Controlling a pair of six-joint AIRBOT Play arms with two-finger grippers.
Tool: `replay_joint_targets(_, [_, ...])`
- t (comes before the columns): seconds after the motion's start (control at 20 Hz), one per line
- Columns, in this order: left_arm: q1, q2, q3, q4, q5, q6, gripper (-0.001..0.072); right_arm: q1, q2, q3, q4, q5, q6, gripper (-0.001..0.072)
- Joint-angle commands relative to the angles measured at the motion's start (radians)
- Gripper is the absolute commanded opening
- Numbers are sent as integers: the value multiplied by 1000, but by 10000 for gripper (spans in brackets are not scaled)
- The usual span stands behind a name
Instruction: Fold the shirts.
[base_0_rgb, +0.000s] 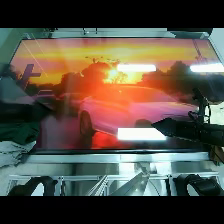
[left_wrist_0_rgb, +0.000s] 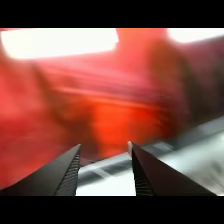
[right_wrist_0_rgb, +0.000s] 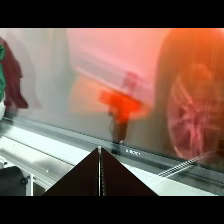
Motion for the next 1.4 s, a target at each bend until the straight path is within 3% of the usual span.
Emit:
replay_joint_targets(0.0, [341,-79,145,322,-26,-38,334,1,0,0,0,0,0,20])
replay_joint_targets(0.2, [555,-259,148,289,72,-18,336,1,0,0,0,0,0,19])
replay_joint_targets(0.3, [580,-373,148,302,100,-5,720,1,-6,0,0,0,0,20])
replay_joint_targets(0.65, [572,-715,148,298,230,1,717,1,-9,0,0,-11,0,19])
replay_joint_targets(0.7, [565,-749,149,298,224,0,657,1,-9,0,0,-10,0,20])
replay_joint_targets(0.75, [555,-774,149,298,194,0,500,1,-9,0,0,-11,0,19])
replay_joint_targets(0.8, [543,-793,156,298,136,0,155,1,-9,0,0,-11,0,20])
replay_joint_targets(0.85, [525,-809,180,296,79,11,4,1,-9,0,0,-11,0,20])
replay_joint_targets(1.05, [408,-743,363,169,-31,11,5,1,-8,0,0,-11,0,19])
replay_joint_targets(1.25, [230,-583,616,-218,-22,11,13,1,-9,-1,-1,-10,0,19])
replay_joint_targets(1.35, [123,-507,710,-328,13,16,13,1,-9,0,0,-14,0,19])
